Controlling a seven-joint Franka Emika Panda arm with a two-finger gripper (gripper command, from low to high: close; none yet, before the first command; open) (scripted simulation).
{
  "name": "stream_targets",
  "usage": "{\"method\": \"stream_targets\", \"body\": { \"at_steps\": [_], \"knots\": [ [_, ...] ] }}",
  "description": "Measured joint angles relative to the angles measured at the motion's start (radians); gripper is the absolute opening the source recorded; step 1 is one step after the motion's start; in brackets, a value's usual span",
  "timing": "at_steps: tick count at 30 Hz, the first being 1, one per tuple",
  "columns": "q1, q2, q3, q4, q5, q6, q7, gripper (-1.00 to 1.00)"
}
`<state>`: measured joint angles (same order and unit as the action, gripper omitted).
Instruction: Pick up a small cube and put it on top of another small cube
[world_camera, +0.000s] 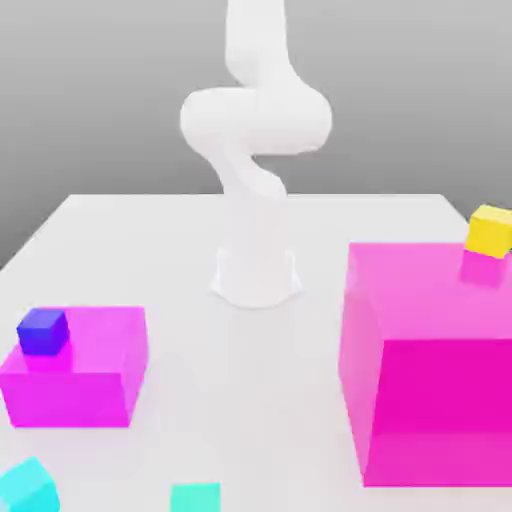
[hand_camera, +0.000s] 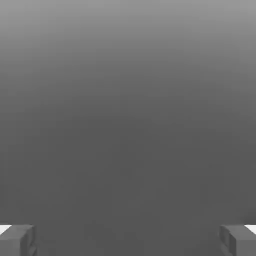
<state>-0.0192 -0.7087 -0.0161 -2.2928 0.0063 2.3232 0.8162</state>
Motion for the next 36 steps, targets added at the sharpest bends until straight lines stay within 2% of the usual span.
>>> {"method": "stream_targets", "body": {
  "at_steps": [19, 30, 34, 35, 36],
  "knots": [
    [-0.144, 0.695, -0.145, 0.055, 0.079, 0.176, 0.102, 0.0],
    [-0.244, 1.097, -0.19, 0.088, 0.155, 0.277, 0.138, 0.0],
    [-0.281, 1.242, -0.156, 0.117, 0.197, 0.373, 0.115, 0.0],
    [-0.287, 1.267, -0.149, 0.123, 0.205, 0.39, 0.109, -1.0],
    [-0.287, 1.267, -0.149, 0.123, 0.205, 0.39, 0.109, -1.0]
  ]
}}
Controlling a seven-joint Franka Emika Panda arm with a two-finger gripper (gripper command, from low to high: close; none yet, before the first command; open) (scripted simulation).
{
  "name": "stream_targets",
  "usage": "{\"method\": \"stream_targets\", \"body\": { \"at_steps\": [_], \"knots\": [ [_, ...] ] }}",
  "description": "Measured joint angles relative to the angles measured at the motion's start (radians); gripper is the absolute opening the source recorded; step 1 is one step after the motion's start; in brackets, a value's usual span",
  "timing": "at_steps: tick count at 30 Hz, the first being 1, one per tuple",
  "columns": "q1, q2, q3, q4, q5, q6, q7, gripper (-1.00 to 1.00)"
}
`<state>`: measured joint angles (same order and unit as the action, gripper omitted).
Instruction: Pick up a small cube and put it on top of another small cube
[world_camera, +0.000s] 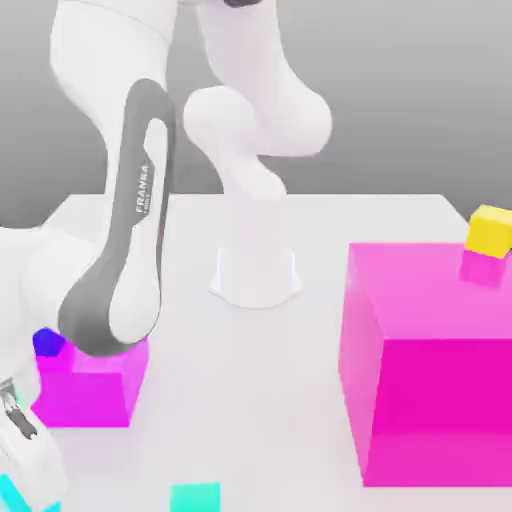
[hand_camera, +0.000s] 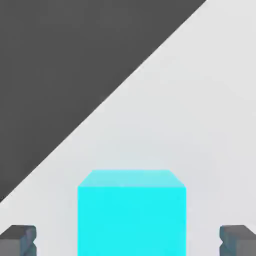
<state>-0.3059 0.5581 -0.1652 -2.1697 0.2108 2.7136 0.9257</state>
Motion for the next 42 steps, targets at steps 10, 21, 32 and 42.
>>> {"method": "stream_targets", "body": {
  "at_steps": [10, 21, 32, 42],
  "knots": [
    [0.025, -0.122, -0.031, -0.028, -0.039, -0.092, 0.028, -1.0],
    [0.266, -0.471, 0.187, -0.126, -0.031, -0.324, -0.004, -1.0],
    [0.639, -0.91, 0.448, -0.223, -0.011, -0.647, -0.043, -1.0],
    [0.756, -0.999, 0.586, -0.363, 0.004, -0.597, -0.051, 1.0]
  ]
}}
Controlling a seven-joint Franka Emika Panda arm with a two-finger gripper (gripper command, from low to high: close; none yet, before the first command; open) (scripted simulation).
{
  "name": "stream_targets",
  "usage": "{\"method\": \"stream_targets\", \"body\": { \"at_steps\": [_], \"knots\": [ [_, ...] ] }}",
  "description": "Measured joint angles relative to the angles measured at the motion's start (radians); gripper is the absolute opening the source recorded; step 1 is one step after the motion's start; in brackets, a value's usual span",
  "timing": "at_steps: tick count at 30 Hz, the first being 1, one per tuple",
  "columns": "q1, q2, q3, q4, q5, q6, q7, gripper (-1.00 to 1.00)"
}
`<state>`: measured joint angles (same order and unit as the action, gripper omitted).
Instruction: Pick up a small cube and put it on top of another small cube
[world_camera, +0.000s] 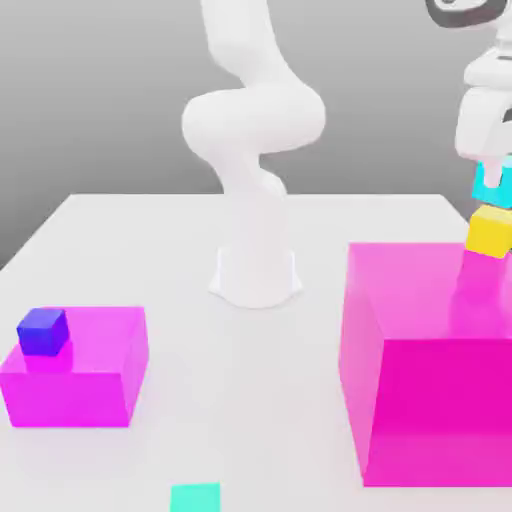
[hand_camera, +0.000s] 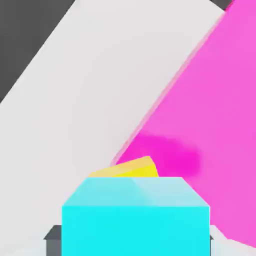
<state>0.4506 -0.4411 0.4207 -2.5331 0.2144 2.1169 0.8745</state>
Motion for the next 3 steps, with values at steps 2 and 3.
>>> {"method": "stream_targets", "body": {
  "at_steps": [2, 3],
  "knots": [
    [0.0, 0.0, 0.0, 0.0, 0.0, 0.0, 0.0, 1.0],
    [0.0, 0.0, 0.0, 0.0, 0.0, 0.0, 0.0, 1.0]
  ]
}}
